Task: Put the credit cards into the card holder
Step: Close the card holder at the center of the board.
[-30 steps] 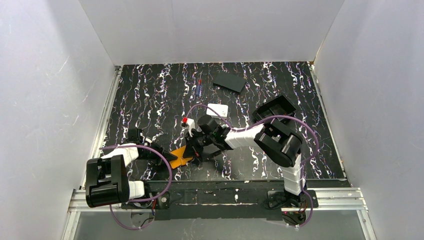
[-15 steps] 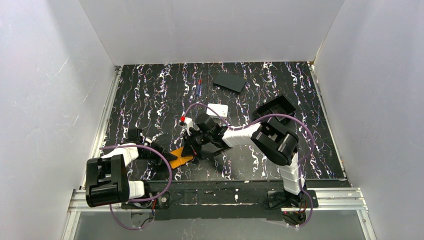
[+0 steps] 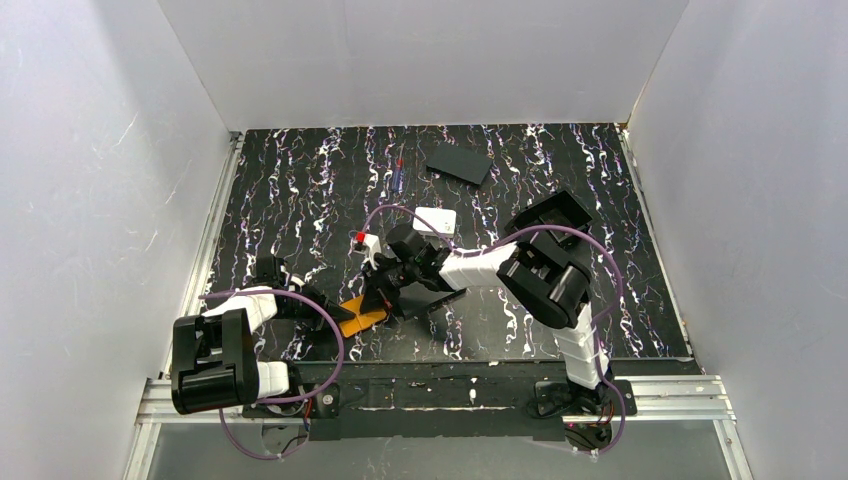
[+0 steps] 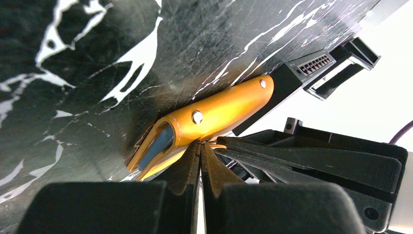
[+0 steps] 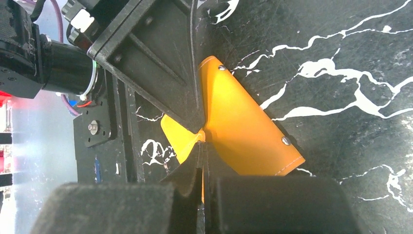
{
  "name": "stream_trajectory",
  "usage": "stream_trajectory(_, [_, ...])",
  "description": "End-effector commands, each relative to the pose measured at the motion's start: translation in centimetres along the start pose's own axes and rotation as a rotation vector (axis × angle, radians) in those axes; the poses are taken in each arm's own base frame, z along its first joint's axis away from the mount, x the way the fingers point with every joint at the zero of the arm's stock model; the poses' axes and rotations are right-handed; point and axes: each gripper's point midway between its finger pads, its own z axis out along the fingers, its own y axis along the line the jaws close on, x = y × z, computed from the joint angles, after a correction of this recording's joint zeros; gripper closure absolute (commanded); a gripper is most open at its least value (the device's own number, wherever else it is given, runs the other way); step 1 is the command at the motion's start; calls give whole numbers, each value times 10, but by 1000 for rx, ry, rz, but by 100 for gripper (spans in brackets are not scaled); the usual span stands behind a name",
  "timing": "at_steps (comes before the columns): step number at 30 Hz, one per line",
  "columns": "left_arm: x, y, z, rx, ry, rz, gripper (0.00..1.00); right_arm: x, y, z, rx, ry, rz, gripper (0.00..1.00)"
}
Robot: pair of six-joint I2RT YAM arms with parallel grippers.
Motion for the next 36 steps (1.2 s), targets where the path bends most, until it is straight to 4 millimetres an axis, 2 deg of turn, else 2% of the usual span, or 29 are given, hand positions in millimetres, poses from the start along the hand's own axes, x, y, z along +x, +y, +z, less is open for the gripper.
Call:
stream_trajectory(1, [-5,30,6,-124,-46,-9,100,5,8,4,-58,22,-33,99])
stream_trajectory(5, [-5,30,6,-125,-44,-10,100,0,18,-2,-118,-31,-30,99])
stream_trajectory(14, [-4,30,6,-125,-44,-11,100,3,23,-1,-154,-23,-18,99])
stream_trajectory(24, [-4,30,6,-124,-44,-10,100,14,-19,2,99,54,15,99])
stream_trajectory(30, [-4,30,6,-125,-43,-10,100,16,-26,5,151,77,19,99])
stream_trajectory(36, [-4,31,6,-124,-41,-12,100,23,-43,4,264,110,49,99])
